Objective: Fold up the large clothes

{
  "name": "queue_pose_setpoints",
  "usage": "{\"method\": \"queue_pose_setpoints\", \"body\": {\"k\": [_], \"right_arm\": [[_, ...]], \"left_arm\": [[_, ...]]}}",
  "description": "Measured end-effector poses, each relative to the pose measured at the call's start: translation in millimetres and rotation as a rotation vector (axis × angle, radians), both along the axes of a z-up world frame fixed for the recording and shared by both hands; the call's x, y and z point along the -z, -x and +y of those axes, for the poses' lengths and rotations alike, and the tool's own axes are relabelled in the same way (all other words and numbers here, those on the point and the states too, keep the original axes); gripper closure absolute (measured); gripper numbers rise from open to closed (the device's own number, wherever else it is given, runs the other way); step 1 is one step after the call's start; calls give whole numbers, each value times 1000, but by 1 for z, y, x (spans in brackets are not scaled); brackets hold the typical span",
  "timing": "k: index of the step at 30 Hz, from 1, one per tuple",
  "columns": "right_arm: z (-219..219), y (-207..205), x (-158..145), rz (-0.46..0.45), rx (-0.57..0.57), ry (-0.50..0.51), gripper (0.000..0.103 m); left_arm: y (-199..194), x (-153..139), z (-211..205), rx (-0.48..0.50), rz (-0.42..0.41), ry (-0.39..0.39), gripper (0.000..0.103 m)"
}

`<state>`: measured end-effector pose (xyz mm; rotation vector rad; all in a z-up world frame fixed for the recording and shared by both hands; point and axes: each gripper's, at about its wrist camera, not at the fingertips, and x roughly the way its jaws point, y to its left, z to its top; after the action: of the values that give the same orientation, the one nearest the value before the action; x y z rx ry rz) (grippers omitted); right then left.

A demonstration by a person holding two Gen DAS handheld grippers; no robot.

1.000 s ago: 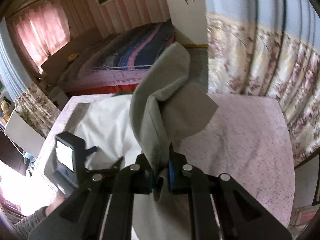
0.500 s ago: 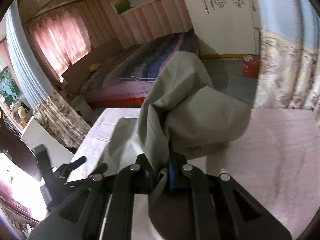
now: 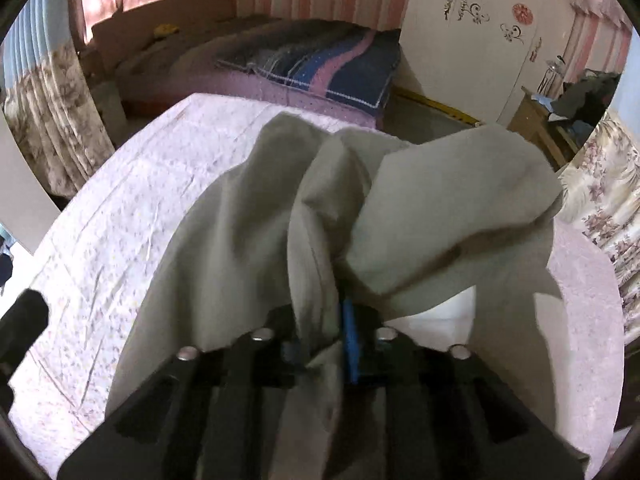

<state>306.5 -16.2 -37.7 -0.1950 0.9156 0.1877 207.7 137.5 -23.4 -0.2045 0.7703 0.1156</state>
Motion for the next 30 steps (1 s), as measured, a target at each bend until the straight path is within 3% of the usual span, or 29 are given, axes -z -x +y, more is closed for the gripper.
{"method": "queue_pose_setpoints", "body": {"k": [1, 2, 5, 7, 9, 12, 14, 19, 22, 25, 27, 29, 30], "right_arm": [[1, 5, -3, -5, -9, -18, 52], [0, 9, -9, -7, -15, -44, 43], [-21, 33, -50, -61, -17, -181, 40], [-44, 54, -80, -128, -15, -235, 30], [-81, 77, -109, -216, 14, -239, 29], [-136, 96, -124, -287, 86, -206, 28], [-181, 104, -119, -295, 151, -184, 28], [-270, 113, -85, -219, 286, -200, 28], [-292, 116, -65, -194, 327, -209, 28], [-306, 122, -47, -163, 335, -216, 28], [-301, 116, -38, -152, 322, -223, 28], [-293, 117, -34, -164, 307, -182, 28], [-286, 118, -34, -177, 297, -151, 28]], "left_arm": [[3, 0, 1, 4, 5, -1, 10], [4, 0, 2, 7, 9, 0, 10], [10, -7, 1, 14, 10, 23, 10], [15, -14, -6, 27, -3, 23, 9], [19, -24, -26, 56, -24, 25, 8], [23, -36, -62, 111, -52, 34, 6], [25, -42, -85, 147, -68, 42, 6], [30, -66, -159, 289, -125, 53, 3], [22, -64, -199, 350, -116, -8, 3], [5, -44, -228, 348, -65, -116, 5], [-6, -26, -233, 356, -24, -133, 23], [-10, -16, -228, 388, 3, -103, 56], [-11, -13, -229, 415, 14, -119, 63]]}}
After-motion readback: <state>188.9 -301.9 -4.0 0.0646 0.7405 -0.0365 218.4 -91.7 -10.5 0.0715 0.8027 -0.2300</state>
